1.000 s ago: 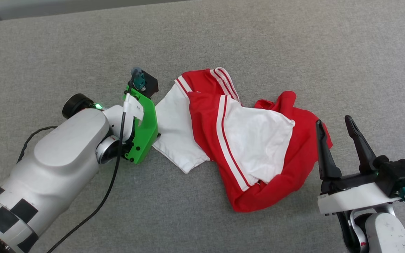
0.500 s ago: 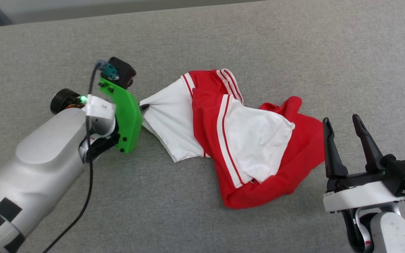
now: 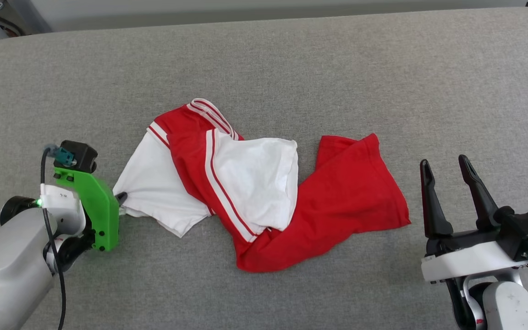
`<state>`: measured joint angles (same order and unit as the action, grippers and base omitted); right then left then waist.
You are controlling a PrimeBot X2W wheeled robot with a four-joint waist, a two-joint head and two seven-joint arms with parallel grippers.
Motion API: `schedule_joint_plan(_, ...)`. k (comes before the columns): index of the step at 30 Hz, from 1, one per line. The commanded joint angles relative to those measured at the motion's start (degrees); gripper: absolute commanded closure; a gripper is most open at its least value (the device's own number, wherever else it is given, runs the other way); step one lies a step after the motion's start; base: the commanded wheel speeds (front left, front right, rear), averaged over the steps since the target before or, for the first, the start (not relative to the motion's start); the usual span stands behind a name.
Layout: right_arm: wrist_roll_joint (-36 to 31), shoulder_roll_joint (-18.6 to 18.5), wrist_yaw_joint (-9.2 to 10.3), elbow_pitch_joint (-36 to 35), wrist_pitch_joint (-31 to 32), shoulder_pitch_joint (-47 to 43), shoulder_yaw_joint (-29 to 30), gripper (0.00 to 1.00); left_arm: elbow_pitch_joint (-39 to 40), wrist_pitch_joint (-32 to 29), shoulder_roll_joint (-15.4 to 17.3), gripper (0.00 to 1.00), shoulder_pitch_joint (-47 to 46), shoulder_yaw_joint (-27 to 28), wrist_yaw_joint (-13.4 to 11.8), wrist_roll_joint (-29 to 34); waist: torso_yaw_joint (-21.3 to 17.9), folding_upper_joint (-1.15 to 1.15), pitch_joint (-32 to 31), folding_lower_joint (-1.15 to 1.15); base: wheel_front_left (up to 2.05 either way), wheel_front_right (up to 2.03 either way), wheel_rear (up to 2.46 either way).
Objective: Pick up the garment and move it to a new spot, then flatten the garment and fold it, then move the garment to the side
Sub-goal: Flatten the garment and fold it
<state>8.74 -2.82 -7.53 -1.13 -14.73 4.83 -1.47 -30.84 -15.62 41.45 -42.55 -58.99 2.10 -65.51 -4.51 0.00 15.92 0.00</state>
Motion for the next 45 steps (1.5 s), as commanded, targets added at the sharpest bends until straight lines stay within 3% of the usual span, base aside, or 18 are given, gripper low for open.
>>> schedule_joint_plan(1, -0.6, -0.1, 0.04, 0.2, -0.3, 0.1, 0.0, 0.0, -2.3, 0.7, -1.4, 1.0, 3.3, -0.5, -0.9, -1.0, -0.4, 0.0, 0.2, 0.0, 0.0, 0.0, 0.0)
schedule_joint_plan(2, -0.7, -0.1, 0.04, 0.2, -0.3, 0.1, 0.2, 0.0, -2.8, 1.5, -1.8, 0.67, 3.4, -0.3, -1.0, -1.0, -0.4, 0.0, 0.1, 0.0, 0.0, 0.0, 0.0)
schedule_joint_plan(3, -0.9, -0.1, 0.04, 0.2, -0.3, 0.0, 0.4, 0.0, -3.4, 3.2, -2.3, 0.0, 3.6, 0.1, -1.6, -0.8, -0.4, 0.0, -0.1, 0.0, 0.0, 0.0, 0.0)
schedule_joint_plan(8, -1.9, -0.1, 0.04, -0.7, -0.3, 0.3, 1.8, 0.0, -5.0, 15.1, -4.1, 0.0, 4.8, 1.4, -3.6, 2.5, 0.0, 0.0, -2.1, 0.0, 0.0, 0.0, 0.0)
schedule_joint_plan(11, -2.3, -1.0, 0.04, -1.8, -0.3, 0.7, 3.0, 0.0, -5.0, 25.7, -5.4, 0.0, 5.9, 2.9, -6.4, 5.4, 1.0, 0.0, -4.0, 0.0, 0.0, 0.0, 0.0)
schedule_joint_plan(13, -2.4, -1.8, 0.04, -2.9, -0.3, 1.3, 3.8, 0.0, -4.1, 28.9, -6.1, 0.0, 7.0, 3.8, -7.9, 6.6, 1.8, 0.0, -5.0, 0.0, 0.0, 0.0, 0.0)
schedule_joint_plan(16, -2.4, -3.5, 0.04, -4.5, -0.3, 2.9, 4.2, 0.0, -1.1, 30.5, -6.8, 0.0, 8.5, 7.0, -11.1, 9.0, 2.9, 0.0, -6.0, 0.0, 0.0, 0.0, 0.0)
schedule_joint_plan(21, -1.9, -7.3, 0.04, -7.1, -0.3, 8.2, 3.5, 0.0, 11.4, 30.6, -9.2, 0.0, 14.7, 19.9, -17.8, 19.5, 4.7, 0.0, -6.2, 0.0, 0.0, 0.0, 0.0)
schedule_joint_plan(24, -0.9, -10.1, 0.04, -7.9, -0.3, 12.7, 1.6, 0.0, 17.8, 30.6, -11.8, 0.0, 20.1, 27.1, -19.8, 25.9, 5.4, 0.0, -5.7, 0.0, 0.0, 0.0, 0.0)
schedule_joint_plan(29, 2.0, -15.6, 0.04, -5.3, -0.3, 20.5, -4.9, 0.0, 23.6, 30.6, -16.3, 0.0, 26.7, 35.4, -20.1, 34.5, 6.3, 0.0, -4.6, 0.0, 0.0, 0.0, 0.0)
schedule_joint_plan(35, 8.9, -24.0, 0.04, 4.4, 0.6, 30.9, -20.7, 0.0, 26.0, 30.6, -21.5, 0.0, 31.0, 41.1, -17.6, 41.9, 7.5, 0.0, -3.1, 0.0, 0.0, 0.0, 0.0)
schedule_joint_plan(39, 16.6, -28.3, 0.04, 8.1, 8.6, 38.8, -34.2, 0.0, 25.8, 30.6, -24.7, 0.0, 31.5, 43.6, -15.2, 45.2, 8.5, 0.0, -1.8, 0.0, 0.0, 0.0, 0.0)
schedule_joint_plan(45, 31.0, -32.7, 0.04, 9.6, 26.0, 49.1, -52.0, 0.0, 25.0, 30.6, -28.9, 0.0, 30.4, 46.1, -11.7, 49.0, 10.5, 0.0, 1.0, 0.0, 0.0, 0.0, 0.0)
